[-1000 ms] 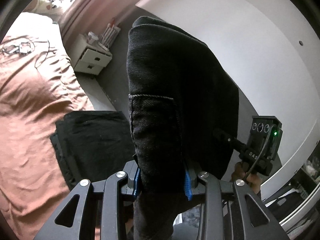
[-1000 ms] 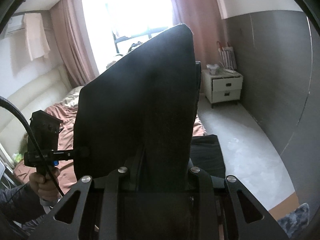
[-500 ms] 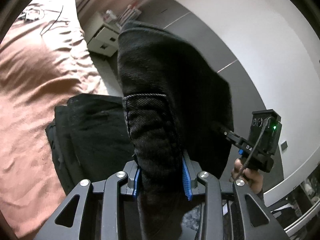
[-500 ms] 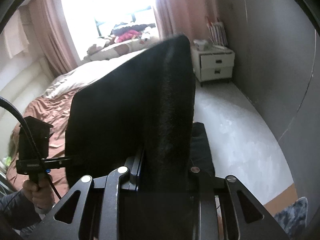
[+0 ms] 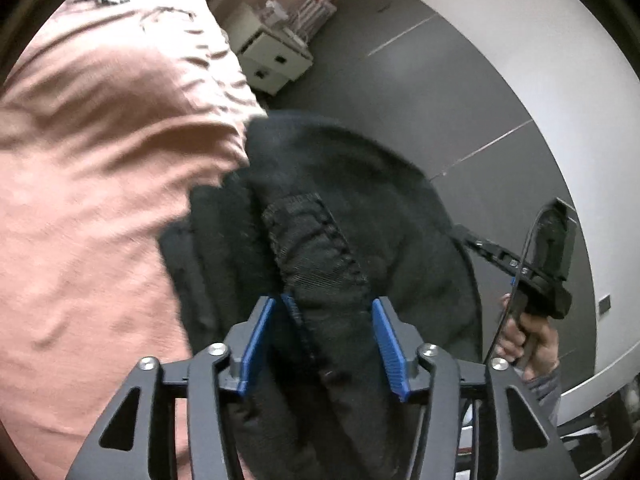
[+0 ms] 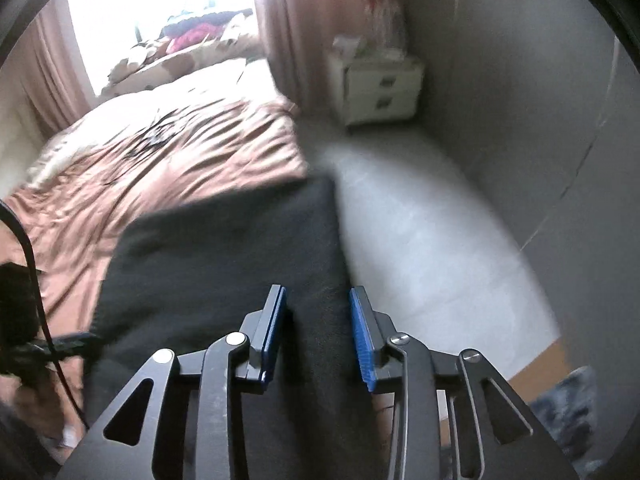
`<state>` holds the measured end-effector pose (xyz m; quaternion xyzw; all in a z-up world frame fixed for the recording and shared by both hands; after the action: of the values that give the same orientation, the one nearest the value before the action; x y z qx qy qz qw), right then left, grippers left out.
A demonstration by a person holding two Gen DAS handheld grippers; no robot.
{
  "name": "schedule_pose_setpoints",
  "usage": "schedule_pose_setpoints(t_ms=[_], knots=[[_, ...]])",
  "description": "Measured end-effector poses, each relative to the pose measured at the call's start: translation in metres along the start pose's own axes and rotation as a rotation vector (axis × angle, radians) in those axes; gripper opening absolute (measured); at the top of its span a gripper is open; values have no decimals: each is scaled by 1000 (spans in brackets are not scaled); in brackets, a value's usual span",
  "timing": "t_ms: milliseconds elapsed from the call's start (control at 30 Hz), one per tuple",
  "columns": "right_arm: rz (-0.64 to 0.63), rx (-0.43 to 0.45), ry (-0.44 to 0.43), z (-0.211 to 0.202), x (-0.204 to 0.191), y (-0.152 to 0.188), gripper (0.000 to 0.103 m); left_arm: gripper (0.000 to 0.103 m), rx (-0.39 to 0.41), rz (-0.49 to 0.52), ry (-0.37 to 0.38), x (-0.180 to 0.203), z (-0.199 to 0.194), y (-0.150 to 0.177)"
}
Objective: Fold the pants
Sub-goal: 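Lower the folded pants onto the other folded clothes stack with both grippers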
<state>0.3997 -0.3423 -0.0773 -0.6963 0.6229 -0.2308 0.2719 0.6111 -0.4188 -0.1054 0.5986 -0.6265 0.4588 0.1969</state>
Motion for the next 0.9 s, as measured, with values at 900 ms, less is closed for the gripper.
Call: schedule_pose_setpoints(t_ms=[900], knots=[[12, -133, -7, -58, -75, 32, 21, 48, 7, 269, -263, 28, 49, -61]])
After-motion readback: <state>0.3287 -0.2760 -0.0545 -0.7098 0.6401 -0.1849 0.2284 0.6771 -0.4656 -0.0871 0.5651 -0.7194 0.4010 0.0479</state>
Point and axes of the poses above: each gripper's, at about its wrist camera, not at the fingertips, and z roughly the way its jaws point, x to its right, y to its underside, the point moved 3 cm from there along z, roughly the way its jaws point, and after that the axes turned 6 degrees about -z, right-handed, at the moved point
